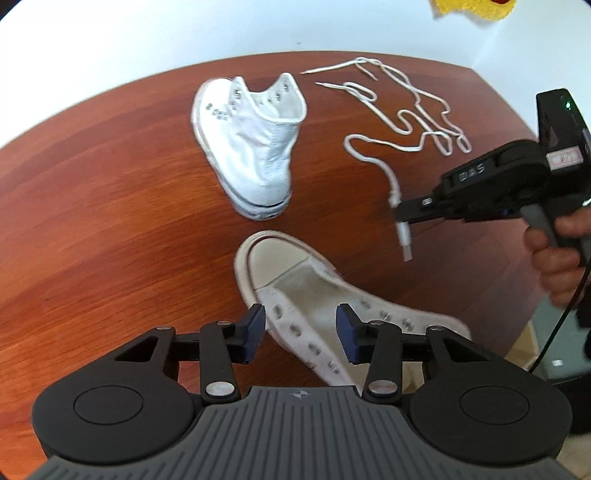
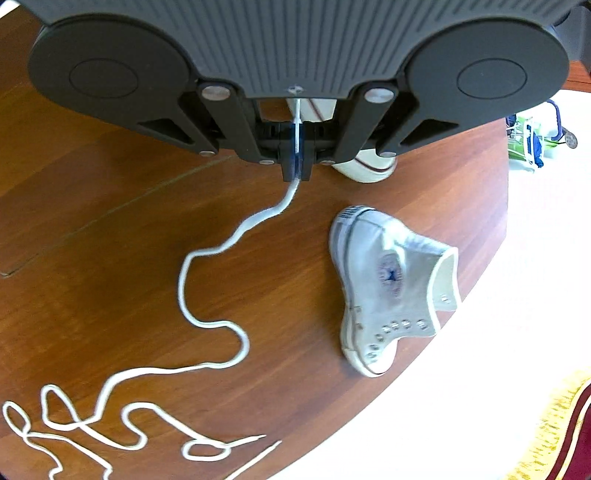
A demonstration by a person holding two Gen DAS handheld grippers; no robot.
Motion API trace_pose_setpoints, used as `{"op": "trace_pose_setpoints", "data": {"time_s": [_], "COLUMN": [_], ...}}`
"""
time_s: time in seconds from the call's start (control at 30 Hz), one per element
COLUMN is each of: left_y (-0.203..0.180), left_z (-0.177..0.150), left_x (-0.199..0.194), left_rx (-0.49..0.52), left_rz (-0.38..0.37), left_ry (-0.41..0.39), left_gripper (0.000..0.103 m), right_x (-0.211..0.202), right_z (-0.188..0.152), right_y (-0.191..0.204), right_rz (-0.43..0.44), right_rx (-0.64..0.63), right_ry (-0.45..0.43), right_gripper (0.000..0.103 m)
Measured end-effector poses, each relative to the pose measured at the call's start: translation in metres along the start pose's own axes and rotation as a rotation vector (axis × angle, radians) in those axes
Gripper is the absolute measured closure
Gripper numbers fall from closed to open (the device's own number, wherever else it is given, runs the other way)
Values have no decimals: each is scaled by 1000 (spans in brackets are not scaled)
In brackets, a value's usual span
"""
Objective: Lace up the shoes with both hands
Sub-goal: 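Insert the lace tip into the sneaker's first eyelet with the right gripper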
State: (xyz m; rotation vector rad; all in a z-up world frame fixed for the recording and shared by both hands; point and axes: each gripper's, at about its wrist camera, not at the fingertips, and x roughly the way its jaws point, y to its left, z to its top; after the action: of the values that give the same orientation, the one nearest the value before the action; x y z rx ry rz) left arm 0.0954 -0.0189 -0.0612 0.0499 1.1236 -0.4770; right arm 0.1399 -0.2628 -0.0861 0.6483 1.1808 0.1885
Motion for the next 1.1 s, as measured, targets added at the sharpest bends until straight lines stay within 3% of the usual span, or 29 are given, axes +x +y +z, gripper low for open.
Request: {"op": "trace_pose_setpoints", "data": {"time_s": [0.27, 0.83, 1.1], "left_y": [-10, -6, -5], "left_z": [13, 26, 29], "left_x": [36, 82, 86], "left_rx": [112, 203, 236], "left_rz": [-48, -87, -100], "left_ry": [82, 170, 185], "left_gripper": [76, 76, 77], "right_x": [10, 37, 41], "right_z": [-7, -15, -18], "right_y": [25, 33, 34], "right_rz": [24, -17, -29], "right_rx": [-4, -13, -26], "right_ry": [-37, -54, -49], "right_gripper": [102, 102, 102]}}
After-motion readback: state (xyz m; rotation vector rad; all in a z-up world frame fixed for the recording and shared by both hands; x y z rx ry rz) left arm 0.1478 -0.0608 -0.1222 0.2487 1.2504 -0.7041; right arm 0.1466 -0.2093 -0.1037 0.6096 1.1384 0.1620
